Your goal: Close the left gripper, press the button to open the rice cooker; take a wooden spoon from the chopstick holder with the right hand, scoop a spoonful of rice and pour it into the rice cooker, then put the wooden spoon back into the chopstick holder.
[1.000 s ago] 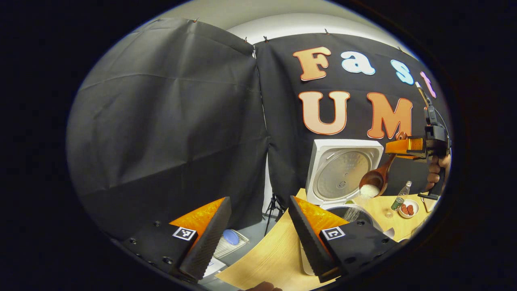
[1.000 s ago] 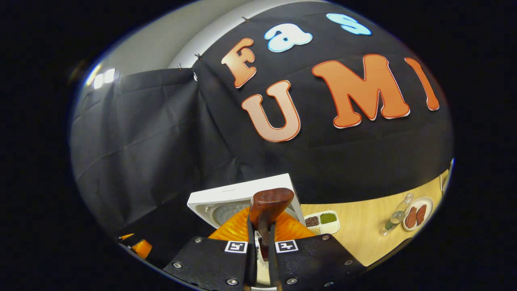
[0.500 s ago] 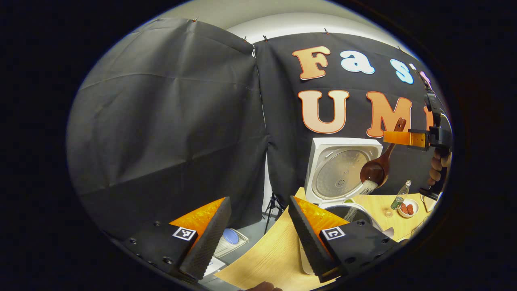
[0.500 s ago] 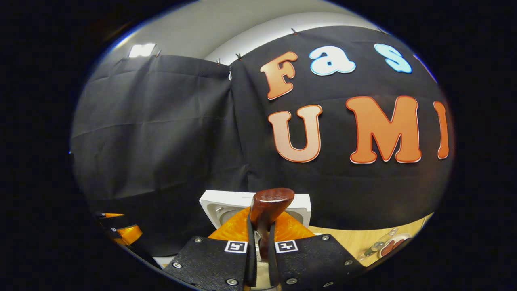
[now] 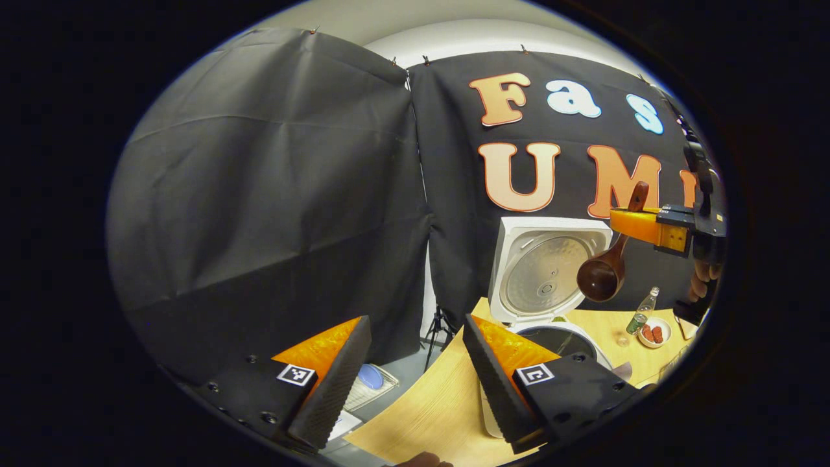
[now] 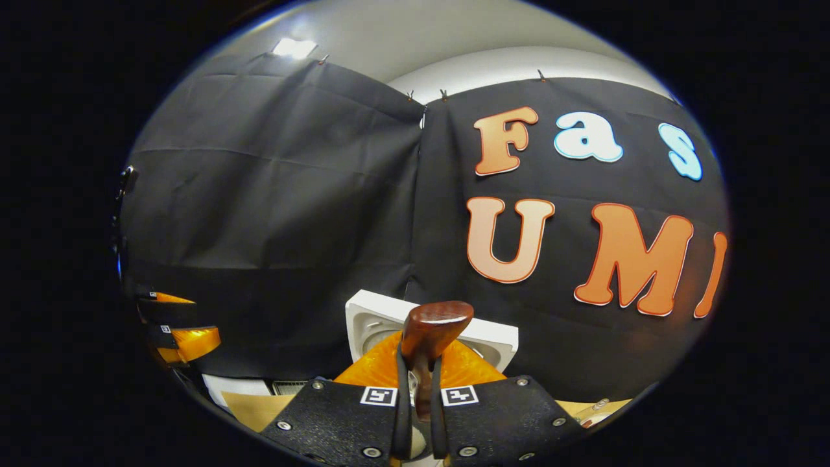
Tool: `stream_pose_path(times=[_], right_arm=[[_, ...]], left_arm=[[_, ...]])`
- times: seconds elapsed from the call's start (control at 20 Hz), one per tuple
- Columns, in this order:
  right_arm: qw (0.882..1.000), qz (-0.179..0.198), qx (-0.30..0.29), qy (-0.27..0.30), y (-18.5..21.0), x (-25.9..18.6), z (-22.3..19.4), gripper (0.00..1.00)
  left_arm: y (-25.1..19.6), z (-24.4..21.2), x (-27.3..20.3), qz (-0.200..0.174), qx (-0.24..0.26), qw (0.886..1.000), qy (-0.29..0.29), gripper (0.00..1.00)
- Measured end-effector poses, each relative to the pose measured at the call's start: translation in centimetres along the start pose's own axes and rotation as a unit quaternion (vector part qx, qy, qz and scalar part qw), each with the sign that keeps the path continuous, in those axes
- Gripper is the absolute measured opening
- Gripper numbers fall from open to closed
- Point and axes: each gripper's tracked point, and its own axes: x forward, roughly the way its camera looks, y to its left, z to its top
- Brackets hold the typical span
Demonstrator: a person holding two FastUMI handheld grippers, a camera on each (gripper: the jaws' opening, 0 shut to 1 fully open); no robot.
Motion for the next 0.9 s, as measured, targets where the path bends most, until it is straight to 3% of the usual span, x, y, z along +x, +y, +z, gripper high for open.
stream_pose_path(times=[0.35, 0.9], right_arm=[[0.997, -0.017, 0.076, 0.027, -2.8, -3.4, -1.9, 0.11], [0.97, -0.142, 0.179, 0.084, -16.6, -16.6, -9.6, 0.11]], left_arm=[[-1.9, -0.2, -0.3, -0.011, -0.007, 1.0, 0.005, 0.97], [-8.8, 1.3, -2.2, -0.045, 0.022, 0.999, -0.002, 0.97]])
